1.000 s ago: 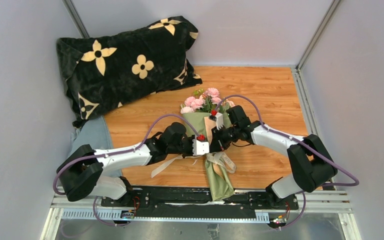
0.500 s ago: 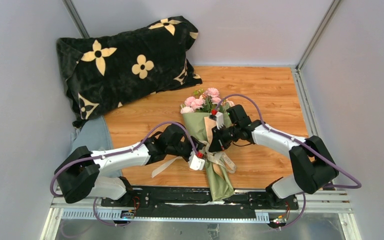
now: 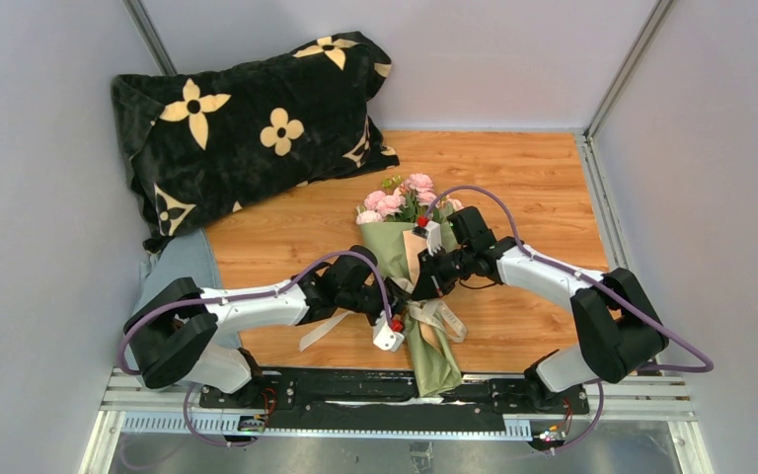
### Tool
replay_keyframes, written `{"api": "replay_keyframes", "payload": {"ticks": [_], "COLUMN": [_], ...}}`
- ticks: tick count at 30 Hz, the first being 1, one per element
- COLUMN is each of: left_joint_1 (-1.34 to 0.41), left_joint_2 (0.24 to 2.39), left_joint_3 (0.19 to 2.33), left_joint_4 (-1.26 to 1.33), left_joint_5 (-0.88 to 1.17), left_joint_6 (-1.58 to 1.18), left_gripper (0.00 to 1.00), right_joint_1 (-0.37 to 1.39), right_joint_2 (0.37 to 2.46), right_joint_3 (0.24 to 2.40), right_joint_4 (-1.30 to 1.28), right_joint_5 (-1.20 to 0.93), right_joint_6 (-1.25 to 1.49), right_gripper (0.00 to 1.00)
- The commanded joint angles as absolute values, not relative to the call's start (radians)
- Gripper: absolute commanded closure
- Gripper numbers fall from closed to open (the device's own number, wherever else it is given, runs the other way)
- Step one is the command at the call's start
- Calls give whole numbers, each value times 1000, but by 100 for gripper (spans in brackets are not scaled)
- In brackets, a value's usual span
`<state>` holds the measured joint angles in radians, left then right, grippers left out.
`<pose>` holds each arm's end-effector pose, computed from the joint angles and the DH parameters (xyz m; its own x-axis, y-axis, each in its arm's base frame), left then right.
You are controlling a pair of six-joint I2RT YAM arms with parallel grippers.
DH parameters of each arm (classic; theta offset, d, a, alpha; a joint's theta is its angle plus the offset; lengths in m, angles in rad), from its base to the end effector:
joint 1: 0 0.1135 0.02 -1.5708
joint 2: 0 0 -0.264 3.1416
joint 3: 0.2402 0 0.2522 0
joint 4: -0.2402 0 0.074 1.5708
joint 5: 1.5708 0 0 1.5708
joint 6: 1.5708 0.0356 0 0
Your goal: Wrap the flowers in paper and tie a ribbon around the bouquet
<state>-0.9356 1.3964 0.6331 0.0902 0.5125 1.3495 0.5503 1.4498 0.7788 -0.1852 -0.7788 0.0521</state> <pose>0.1490 -0.2315 0.1820 0.8252 0.3135 -0.4699 0.5648 -0.4438 0.6957 0.2276 0.1690 0.1952 -0.6828 -0.3754 -0.6268 -0.7300 0.3860 0.5640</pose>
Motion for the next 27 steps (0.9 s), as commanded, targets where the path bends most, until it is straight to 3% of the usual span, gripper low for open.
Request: {"api": "replay_keyframes", "payload": {"ticks": [1, 7, 27], "left_joint_1": [-945, -948, -948], "left_joint_2": [1401, 1406, 1367], "left_joint_3": [651, 648, 592], "left_joint_4": [127, 155, -26], "left_joint_5": [495, 458, 437], "left_joint_6": [1371, 1343, 1371], "left_gripper": [72, 100, 100], "right_joint_1": [561, 561, 552], "right_joint_2": [1446, 1450, 1449], "right_joint_3": [801, 808, 818], "right_joint_4": [-200, -221, -264], "right_joint_5": [-802, -801, -730], "right_joint_6": [44, 27, 8], "right_gripper": [100, 100, 97]}}
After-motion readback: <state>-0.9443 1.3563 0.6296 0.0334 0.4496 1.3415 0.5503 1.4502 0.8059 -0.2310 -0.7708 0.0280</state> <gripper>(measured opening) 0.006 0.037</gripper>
